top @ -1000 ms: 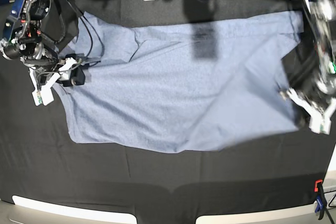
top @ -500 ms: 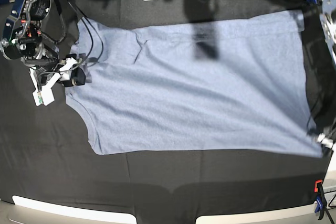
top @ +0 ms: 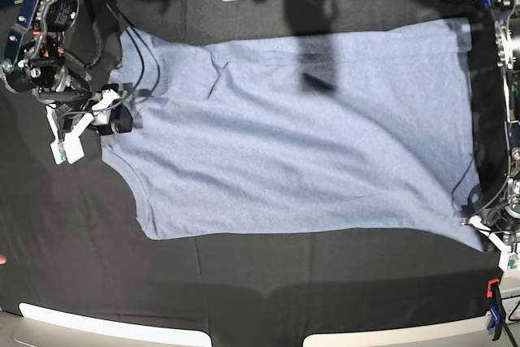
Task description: Layout the t-shirt on the table in an organized manner, then fold the t-shirt properly
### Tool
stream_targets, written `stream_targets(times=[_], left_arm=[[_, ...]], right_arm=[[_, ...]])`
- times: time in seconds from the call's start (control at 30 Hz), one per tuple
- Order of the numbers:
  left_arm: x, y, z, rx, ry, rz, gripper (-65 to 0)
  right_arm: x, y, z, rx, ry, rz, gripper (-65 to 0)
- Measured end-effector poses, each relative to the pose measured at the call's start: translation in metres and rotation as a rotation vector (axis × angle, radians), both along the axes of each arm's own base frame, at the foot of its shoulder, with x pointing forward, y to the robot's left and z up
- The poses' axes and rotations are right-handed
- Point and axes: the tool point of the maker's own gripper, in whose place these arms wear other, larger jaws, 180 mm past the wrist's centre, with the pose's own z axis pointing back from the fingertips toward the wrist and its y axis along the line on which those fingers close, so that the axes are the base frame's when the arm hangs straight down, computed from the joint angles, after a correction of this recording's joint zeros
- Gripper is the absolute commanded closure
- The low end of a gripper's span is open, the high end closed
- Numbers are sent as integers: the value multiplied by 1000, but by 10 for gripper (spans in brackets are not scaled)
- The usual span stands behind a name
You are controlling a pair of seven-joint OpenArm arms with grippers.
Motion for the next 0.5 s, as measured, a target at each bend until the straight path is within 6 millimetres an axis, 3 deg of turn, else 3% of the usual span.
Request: stream_targets(times=[0.1,0.27,0.37,0.5], left_arm=[[-4,2,-7,-2,42,11,-301],[-4,-8,-2,-91,65,26,-300],[-8,-36,8,-105,55,-67,-290],[-34,-95,-3,-100,66,-182,-290]], right_arm=[[5,5,7,40,-29,4,-332],[29,4,28,29,-104,8,-332],[53,-3,42,-36,-153,17,-332],[89,-6,41,-116,-132,51,-332]])
